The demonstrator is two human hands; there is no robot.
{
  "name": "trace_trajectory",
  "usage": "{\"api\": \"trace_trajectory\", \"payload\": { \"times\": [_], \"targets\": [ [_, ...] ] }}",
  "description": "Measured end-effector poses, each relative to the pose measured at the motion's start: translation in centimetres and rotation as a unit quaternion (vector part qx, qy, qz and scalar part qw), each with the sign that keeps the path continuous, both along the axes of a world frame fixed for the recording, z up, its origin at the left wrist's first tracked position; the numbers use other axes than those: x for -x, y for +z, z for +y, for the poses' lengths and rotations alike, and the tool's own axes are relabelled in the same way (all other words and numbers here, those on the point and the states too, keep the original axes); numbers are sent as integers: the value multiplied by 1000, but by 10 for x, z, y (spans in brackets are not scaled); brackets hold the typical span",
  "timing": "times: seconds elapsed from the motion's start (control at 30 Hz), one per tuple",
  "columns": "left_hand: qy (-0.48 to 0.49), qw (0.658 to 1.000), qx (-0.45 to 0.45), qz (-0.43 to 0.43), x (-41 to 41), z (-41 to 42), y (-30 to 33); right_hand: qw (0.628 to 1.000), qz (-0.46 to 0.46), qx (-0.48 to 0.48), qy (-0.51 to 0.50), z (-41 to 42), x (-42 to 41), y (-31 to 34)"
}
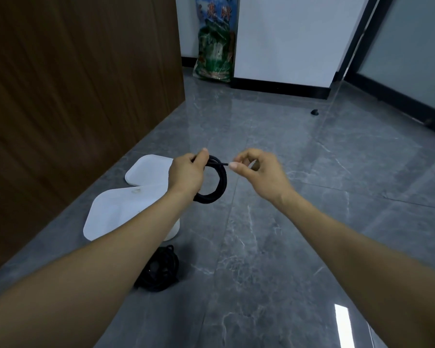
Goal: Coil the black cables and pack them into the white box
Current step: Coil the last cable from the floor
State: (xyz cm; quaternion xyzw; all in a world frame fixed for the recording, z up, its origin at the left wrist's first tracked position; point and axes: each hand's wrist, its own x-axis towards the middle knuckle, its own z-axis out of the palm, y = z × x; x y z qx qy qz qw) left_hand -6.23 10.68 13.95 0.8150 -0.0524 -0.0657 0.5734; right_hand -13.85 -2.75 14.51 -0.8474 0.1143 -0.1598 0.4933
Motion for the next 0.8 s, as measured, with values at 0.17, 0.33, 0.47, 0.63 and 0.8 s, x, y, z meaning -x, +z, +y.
{"api": "trace_trajectory", "payload": {
  "times": [0.17,0.33,0.47,0.63,0.8],
  "targets": [
    [-41,999,-1,-34,8,-5,1,994,-56,64,-65,-10,-8,1],
    [-87,989,114,27,17,-13,10,991,-51,44,-119,-4,-12,-2],
    [-80,979,175,60,19,-15,12,997,-43,-9,-61,4,-13,-3],
    [-13,978,193,74,19,-14,11,983,13,-182,14,6,-10,0],
    [40,985,162,43,14,-12,9,967,51,-239,77,11,-8,1]
  ]
}}
